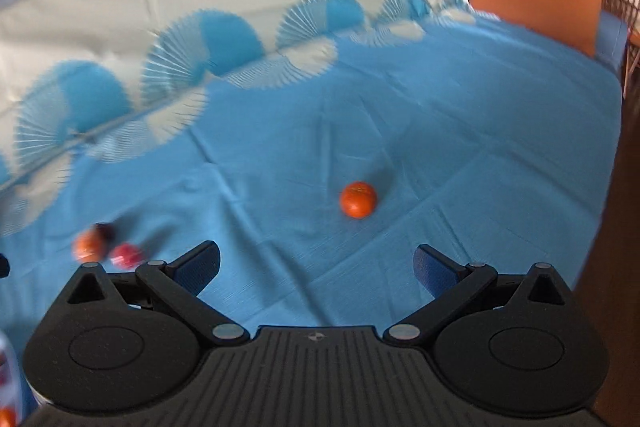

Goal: Organize fruits
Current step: 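Grasp a mandarin with right gripper while left grasps the wrapped orange fruit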

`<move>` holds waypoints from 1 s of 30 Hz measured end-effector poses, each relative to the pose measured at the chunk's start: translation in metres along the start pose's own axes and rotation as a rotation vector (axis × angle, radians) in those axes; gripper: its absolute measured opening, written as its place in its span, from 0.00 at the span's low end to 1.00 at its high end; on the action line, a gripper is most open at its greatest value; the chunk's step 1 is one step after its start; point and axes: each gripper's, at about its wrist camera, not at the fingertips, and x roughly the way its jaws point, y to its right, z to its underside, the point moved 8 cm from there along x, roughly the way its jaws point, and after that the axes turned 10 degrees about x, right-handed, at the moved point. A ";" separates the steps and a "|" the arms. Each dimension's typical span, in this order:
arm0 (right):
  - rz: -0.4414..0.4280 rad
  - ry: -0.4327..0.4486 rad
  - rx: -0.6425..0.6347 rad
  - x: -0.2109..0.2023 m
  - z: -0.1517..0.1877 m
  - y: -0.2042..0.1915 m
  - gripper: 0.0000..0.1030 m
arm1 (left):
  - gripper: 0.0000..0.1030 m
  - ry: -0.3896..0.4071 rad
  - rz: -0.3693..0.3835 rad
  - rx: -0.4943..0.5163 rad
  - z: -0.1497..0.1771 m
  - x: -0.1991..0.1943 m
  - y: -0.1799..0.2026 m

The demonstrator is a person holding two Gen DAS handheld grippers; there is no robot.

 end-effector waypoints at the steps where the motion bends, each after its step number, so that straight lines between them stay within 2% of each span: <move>1: 0.020 -0.008 0.005 0.016 -0.001 0.002 0.99 | 1.00 -0.017 0.010 -0.005 -0.001 0.015 0.000; 7: 0.073 -0.044 0.009 0.092 -0.008 0.006 0.99 | 1.00 -0.085 0.019 0.035 -0.005 0.083 0.011; 13: 0.135 -0.051 -0.004 0.141 -0.013 0.019 0.99 | 1.00 -0.143 0.021 0.060 -0.010 0.117 0.019; 14: 0.138 -0.024 -0.017 0.143 -0.015 0.019 0.96 | 1.00 -0.150 0.006 0.066 -0.011 0.119 0.018; 15: 0.136 -0.003 -0.040 0.143 -0.016 0.018 0.89 | 0.92 -0.139 -0.010 0.066 -0.012 0.119 0.017; 16: 0.118 0.019 -0.065 0.141 -0.017 0.014 0.68 | 0.65 -0.132 0.000 0.057 -0.013 0.117 0.016; 17: 0.092 0.031 -0.090 0.139 -0.016 0.010 0.45 | 0.45 -0.139 0.062 0.037 -0.012 0.115 0.018; 18: 0.077 0.031 -0.117 0.136 -0.015 0.005 0.33 | 0.39 -0.152 0.097 0.013 -0.012 0.113 0.019; 21: 0.063 0.012 -0.131 0.133 -0.014 0.000 0.34 | 0.39 -0.113 0.060 0.022 -0.013 0.098 0.017; 24: 0.036 0.007 -0.093 0.115 -0.017 -0.004 0.34 | 0.39 -0.135 0.065 0.002 -0.006 0.076 0.014; 30: -0.134 0.047 -0.115 0.036 -0.021 -0.044 0.34 | 0.39 -0.122 0.050 -0.050 0.020 -0.010 -0.004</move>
